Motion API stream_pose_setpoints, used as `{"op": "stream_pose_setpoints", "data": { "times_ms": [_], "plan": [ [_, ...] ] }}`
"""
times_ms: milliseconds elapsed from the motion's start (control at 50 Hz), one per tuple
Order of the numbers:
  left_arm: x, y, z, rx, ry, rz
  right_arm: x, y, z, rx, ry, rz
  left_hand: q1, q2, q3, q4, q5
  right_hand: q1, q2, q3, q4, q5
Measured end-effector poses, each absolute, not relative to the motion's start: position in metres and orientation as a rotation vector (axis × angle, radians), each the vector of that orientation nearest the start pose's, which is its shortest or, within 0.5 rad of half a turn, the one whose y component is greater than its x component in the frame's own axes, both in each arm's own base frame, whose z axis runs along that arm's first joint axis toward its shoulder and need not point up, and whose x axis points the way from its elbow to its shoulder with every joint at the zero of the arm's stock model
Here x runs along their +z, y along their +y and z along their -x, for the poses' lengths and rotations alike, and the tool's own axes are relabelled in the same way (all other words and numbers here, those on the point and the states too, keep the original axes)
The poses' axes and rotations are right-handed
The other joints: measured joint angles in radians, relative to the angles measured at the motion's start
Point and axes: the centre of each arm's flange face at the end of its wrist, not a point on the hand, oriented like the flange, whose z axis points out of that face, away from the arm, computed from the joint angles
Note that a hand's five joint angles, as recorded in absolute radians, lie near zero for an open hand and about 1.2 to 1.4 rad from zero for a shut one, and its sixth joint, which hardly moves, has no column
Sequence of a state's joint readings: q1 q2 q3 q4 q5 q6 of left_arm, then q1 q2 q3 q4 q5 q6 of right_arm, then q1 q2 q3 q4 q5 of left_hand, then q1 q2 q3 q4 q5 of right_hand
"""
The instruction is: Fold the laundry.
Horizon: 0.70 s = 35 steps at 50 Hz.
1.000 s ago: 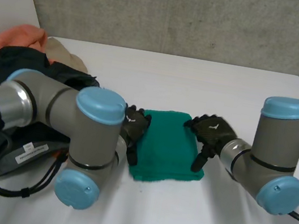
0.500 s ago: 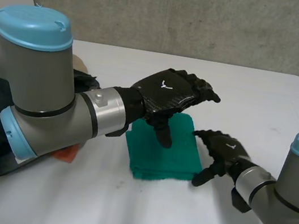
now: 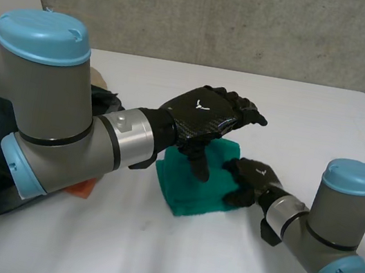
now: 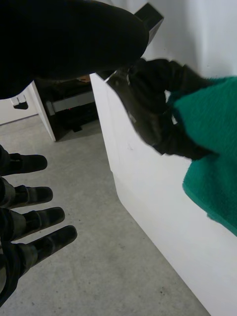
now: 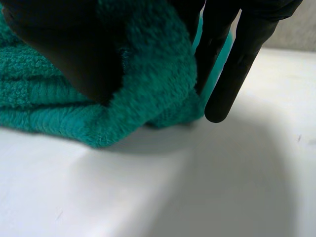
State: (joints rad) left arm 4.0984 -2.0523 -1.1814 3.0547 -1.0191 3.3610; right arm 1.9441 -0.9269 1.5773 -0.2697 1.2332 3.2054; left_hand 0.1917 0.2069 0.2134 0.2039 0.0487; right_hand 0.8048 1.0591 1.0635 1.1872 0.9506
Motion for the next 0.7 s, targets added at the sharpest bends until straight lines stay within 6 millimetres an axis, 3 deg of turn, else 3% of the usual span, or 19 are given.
{"op": "stream_pose_setpoints", "data": {
  "times_ms": [100,200,240,260,280,400,420,440,460,560,580,700],
  "plan": [
    [0.250,-0.213,0.369,1.478,-1.585,1.202,0.118,-0.295,-0.286,-1.461,2.098,0.570,0.000,0.000,0.000,0.000,0.000,0.000,0.031,0.048,0.008,0.000],
    [0.252,-0.213,0.369,1.484,-1.581,1.202,0.133,-0.328,-0.285,-1.583,2.061,0.491,0.000,0.000,0.000,0.000,0.000,0.000,0.031,0.048,0.008,0.002],
    [0.252,-0.213,0.369,1.485,-1.581,1.202,0.134,-0.332,-0.284,-1.592,2.061,0.483,0.000,0.000,0.000,0.000,0.000,0.000,0.031,0.048,0.008,0.006],
    [0.254,-0.213,0.368,1.490,-1.578,1.201,0.135,-0.359,-0.273,-1.660,2.081,0.410,0.000,0.000,0.000,0.000,0.000,0.000,0.031,0.048,0.008,0.009],
    [0.254,-0.213,0.368,1.490,-1.578,1.200,0.135,-0.364,-0.270,-1.670,2.086,0.398,0.000,0.000,0.000,0.000,0.000,0.000,0.031,0.048,0.009,0.010],
    [0.256,-0.213,0.368,1.497,-1.574,1.199,0.133,-0.437,-0.214,-1.832,2.169,0.206,0.000,0.000,0.000,0.000,0.000,0.000,0.041,0.048,0.009,0.010],
    [0.256,-0.213,0.368,1.497,-1.574,1.199,0.133,-0.437,-0.214,-1.832,2.169,0.206,0.000,0.000,0.000,0.000,0.000,0.000,0.041,0.048,0.009,0.010],
    [0.256,-0.213,0.368,1.497,-1.573,1.200,0.134,-0.462,-0.190,-1.901,2.185,0.147,0.000,0.000,0.000,0.000,0.000,0.000,0.041,0.048,0.009,0.010],
    [0.256,-0.213,0.368,1.498,-1.573,1.200,0.134,-0.472,-0.180,-1.933,2.191,0.122,0.000,0.000,0.000,0.000,0.000,0.000,0.041,0.048,0.009,0.010],
    [0.257,-0.213,0.368,1.502,-1.570,1.199,0.139,-0.508,-0.141,-2.056,2.209,0.058,0.000,0.000,0.000,0.000,0.000,0.000,0.041,0.058,0.010,0.010],
    [0.257,-0.213,0.368,1.503,-1.569,1.199,0.139,-0.523,-0.120,-2.100,2.233,0.034,0.000,0.000,0.000,0.000,0.000,0.000,0.041,0.058,0.011,0.010],
    [0.258,-0.212,0.369,1.502,-1.566,1.201,0.133,-0.545,-0.075,-2.147,2.315,0.005,0.000,0.000,0.000,0.000,0.000,0.000,0.041,0.058,0.012,0.010]
  ]
}}
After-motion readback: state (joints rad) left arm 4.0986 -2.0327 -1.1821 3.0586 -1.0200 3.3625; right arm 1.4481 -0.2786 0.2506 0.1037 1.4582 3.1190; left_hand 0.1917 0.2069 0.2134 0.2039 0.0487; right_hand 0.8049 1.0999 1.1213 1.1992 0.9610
